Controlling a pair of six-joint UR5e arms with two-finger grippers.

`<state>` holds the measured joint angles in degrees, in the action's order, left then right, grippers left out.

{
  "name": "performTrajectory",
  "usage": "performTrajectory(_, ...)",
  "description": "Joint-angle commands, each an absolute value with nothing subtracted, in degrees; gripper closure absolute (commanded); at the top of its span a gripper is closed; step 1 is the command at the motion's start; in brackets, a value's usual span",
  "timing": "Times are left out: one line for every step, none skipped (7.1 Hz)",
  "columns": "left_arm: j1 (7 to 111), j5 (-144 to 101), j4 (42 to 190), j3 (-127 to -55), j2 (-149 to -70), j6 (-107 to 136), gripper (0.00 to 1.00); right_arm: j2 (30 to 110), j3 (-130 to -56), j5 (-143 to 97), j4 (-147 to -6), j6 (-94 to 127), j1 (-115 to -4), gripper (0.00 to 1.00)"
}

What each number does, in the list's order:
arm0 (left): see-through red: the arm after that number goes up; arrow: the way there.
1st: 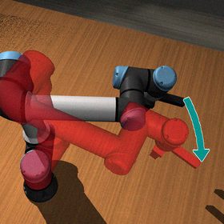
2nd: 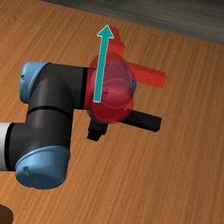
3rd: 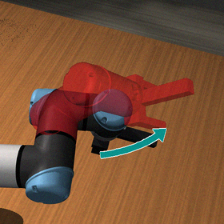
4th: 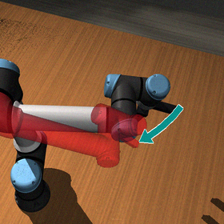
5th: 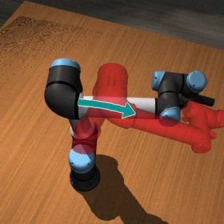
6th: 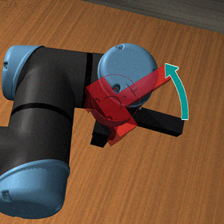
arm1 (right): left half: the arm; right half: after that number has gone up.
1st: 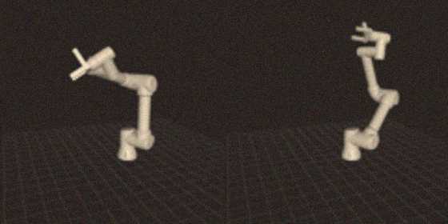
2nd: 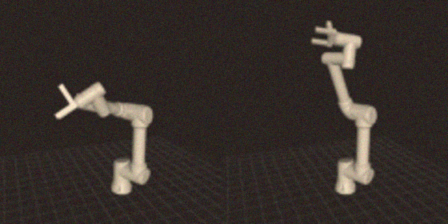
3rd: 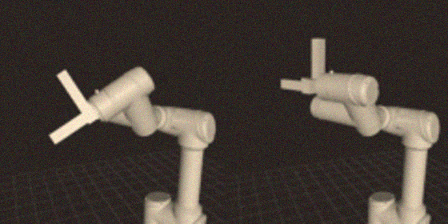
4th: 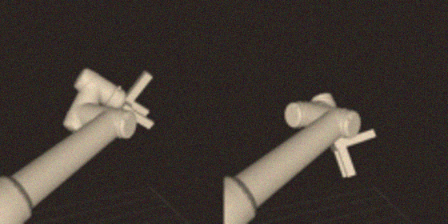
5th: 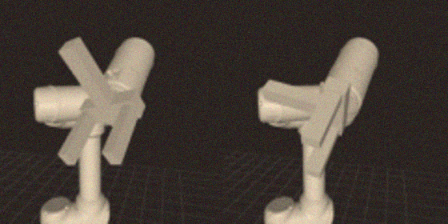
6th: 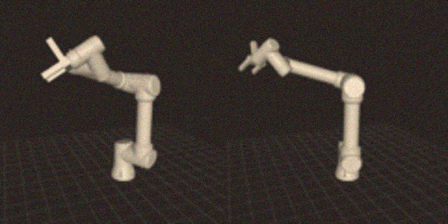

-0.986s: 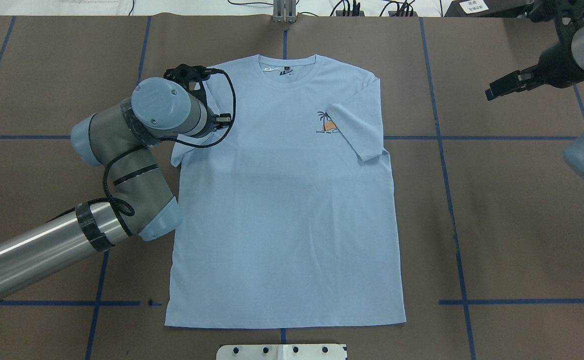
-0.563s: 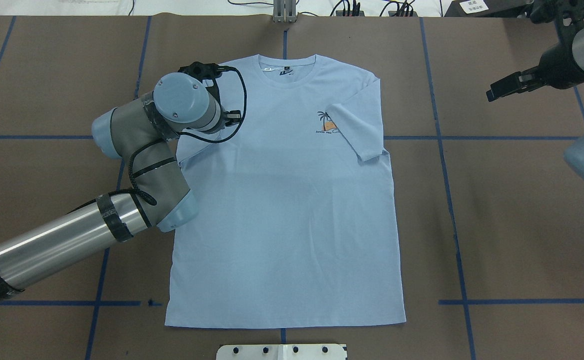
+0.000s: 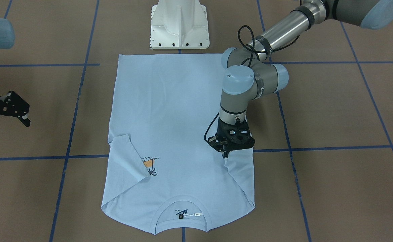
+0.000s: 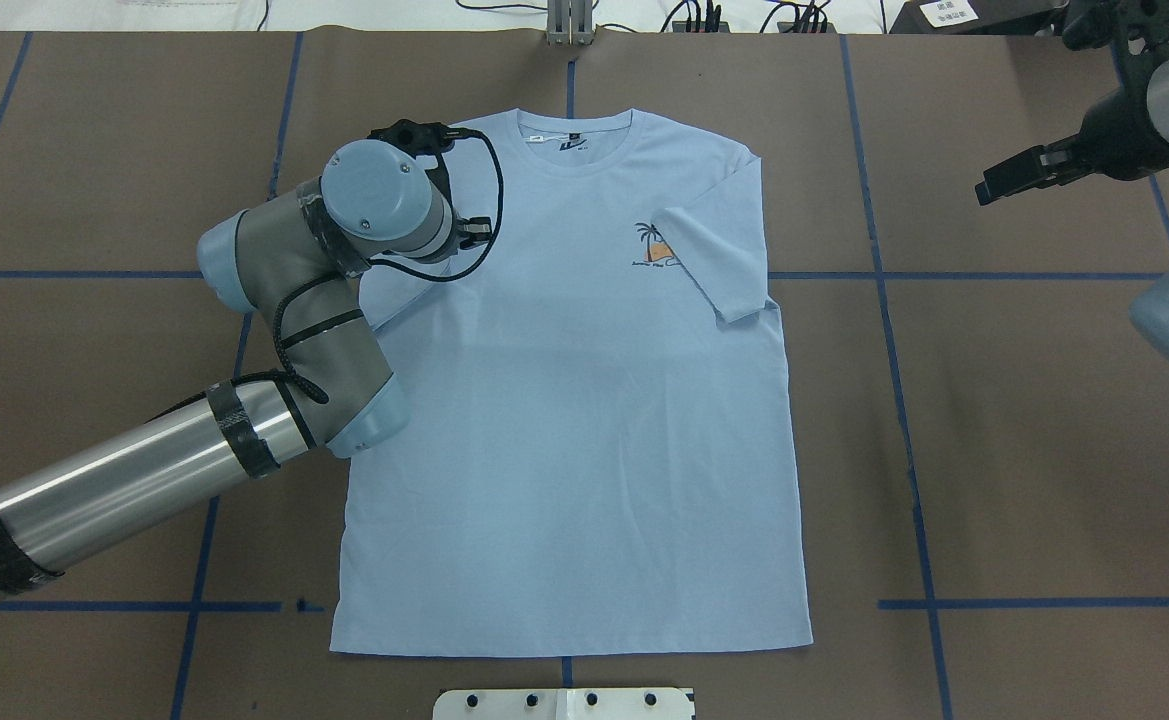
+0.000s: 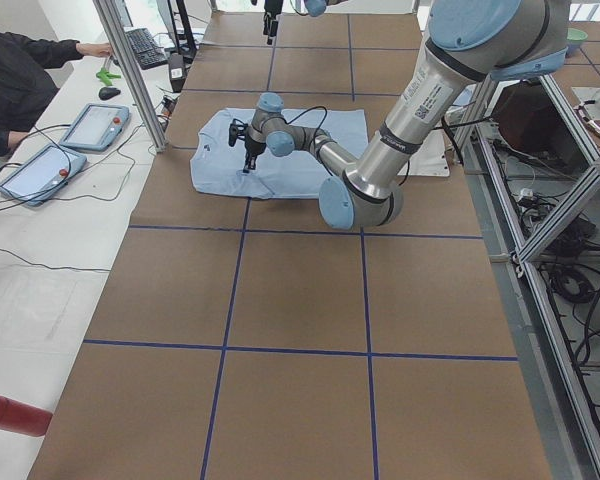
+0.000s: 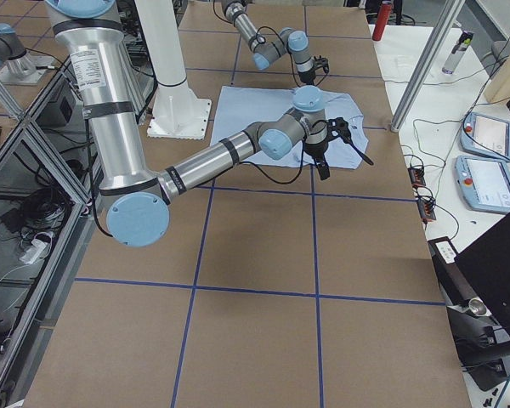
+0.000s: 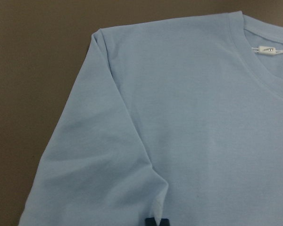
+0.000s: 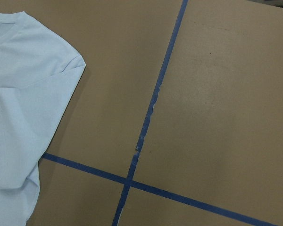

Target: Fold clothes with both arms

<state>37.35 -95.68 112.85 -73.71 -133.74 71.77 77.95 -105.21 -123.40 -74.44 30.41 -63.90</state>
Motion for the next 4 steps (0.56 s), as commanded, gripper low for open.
performTrajectory(37.3,-95.9,113.1,-73.7,-133.6,71.1,0.01,78.0,-105.2,-123.4,-74.4,30.4,-63.9,0.0)
performTrajectory(37.4,-96.1,113.4,-74.3,-133.2,70.8,0.0,78.0,-105.3,-123.4,-74.4,30.5,-63.9,0.0)
performTrajectory(37.4,-96.3,112.9,-76.7,-132.9,70.6,0.0,78.0,-105.2,-123.2,-74.4,30.6,-63.7,0.0)
performTrajectory(37.4,-97.2,111.5,-80.9,-130.9,69.4,0.0,77.8,-105.5,-123.3,-74.4,34.2,-62.9,0.0)
